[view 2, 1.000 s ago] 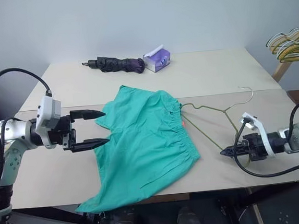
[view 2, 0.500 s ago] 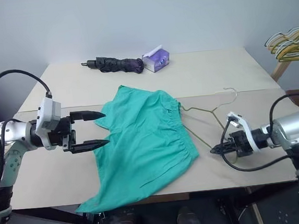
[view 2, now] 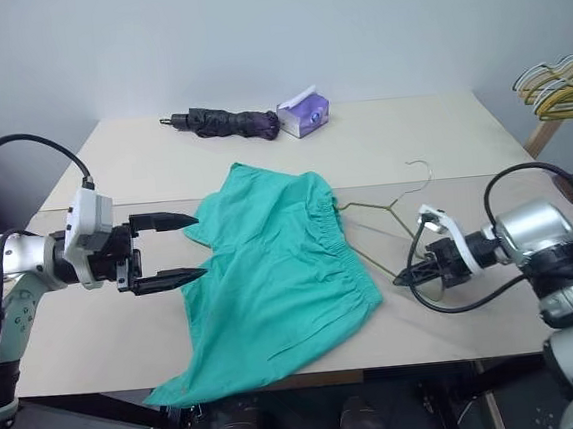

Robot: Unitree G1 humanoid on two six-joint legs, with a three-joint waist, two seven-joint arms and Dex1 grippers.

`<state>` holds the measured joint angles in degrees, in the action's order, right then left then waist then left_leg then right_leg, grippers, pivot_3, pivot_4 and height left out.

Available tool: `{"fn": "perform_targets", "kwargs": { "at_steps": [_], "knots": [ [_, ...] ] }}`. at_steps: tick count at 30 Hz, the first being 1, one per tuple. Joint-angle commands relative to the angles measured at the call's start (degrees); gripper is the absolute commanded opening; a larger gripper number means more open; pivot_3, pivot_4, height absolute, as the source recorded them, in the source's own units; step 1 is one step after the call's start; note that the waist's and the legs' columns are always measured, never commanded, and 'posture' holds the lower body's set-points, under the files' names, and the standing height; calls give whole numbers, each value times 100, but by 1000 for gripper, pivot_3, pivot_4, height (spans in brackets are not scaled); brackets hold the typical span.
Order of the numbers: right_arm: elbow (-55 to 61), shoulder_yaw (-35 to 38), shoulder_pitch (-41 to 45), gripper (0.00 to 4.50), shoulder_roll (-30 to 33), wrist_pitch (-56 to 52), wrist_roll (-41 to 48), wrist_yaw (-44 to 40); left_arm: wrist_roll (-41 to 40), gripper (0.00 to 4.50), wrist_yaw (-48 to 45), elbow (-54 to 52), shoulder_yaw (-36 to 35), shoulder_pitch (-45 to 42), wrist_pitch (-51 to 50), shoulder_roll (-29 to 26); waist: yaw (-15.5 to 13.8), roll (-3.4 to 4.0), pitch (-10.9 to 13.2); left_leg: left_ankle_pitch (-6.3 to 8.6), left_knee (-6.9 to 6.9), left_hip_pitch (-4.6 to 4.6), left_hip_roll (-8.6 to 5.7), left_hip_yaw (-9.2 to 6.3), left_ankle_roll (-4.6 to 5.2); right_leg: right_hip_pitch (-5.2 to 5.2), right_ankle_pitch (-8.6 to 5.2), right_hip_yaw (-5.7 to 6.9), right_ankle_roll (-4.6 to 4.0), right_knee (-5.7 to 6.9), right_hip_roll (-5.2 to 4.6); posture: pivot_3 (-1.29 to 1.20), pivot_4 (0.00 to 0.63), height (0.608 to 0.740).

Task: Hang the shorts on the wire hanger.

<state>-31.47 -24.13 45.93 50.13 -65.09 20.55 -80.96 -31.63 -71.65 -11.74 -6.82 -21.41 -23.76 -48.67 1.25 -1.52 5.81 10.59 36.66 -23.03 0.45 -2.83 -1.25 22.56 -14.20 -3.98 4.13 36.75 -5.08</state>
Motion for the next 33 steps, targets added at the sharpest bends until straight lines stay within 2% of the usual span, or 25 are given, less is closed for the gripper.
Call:
{"fn": "perform_targets", "kwargs": {
  "at_steps": [1, 7, 14, 23, 27, 33],
  "knots": [
    [-441, -15, 345, 0, -45, 240, -315, -22, -8, 4438, 46, -109, -135, -71, 115, -83, -33, 0, 0, 0, 0, -4, -1, 0, 0, 3, 1, 0, -1, 0, -1, 92, 26, 740],
    [-296, -469, 511, 0, 437, 701, -483, -1092, 2, 4438, 84, -128, -154, -25, 141, -78, -91, 1, 0, 0, 0, -19, -4, -2, 0, 14, 1, 1, 0, -3, -4, 106, 30, 740],
    [-102, -1327, 712, 0, 946, 1152, -171, -1154, 15, 4438, 205, -133, -160, -28, 210, -18, -69, 2, 2, 0, 0, -13, -1, 1, 0, 16, 0, 1, 0, 1, -3, 122, 44, 740],
    [-1589, -1568, 1528, 0, -163, 1620, -722, -1154, 11, 4438, 346, -196, -130, 59, 332, 19, -66, 3, 2, 0, 0, -9, 4, -1, 0, 15, 3, 1, -5, 7, 5, 150, 37, 740],
    [-2489, -1303, 1853, 0, -607, 1833, -1161, -1062, -17, 4438, 386, -277, -196, 155, 334, -10, -126, 3, 1, 0, 0, -12, 3, -3, 0, 16, 7, 1, -10, 6, 5, 164, 37, 740],
    [-3276, -753, 2083, 0, -956, 1984, -1520, -661, -32, 4438, 456, -362, -240, 259, 315, -1, -191, 4, 2, 0, 0, -13, 3, -3, 0, 17, 18, 2, -30, 6, 6, 155, 47, 740]
  ]
}}
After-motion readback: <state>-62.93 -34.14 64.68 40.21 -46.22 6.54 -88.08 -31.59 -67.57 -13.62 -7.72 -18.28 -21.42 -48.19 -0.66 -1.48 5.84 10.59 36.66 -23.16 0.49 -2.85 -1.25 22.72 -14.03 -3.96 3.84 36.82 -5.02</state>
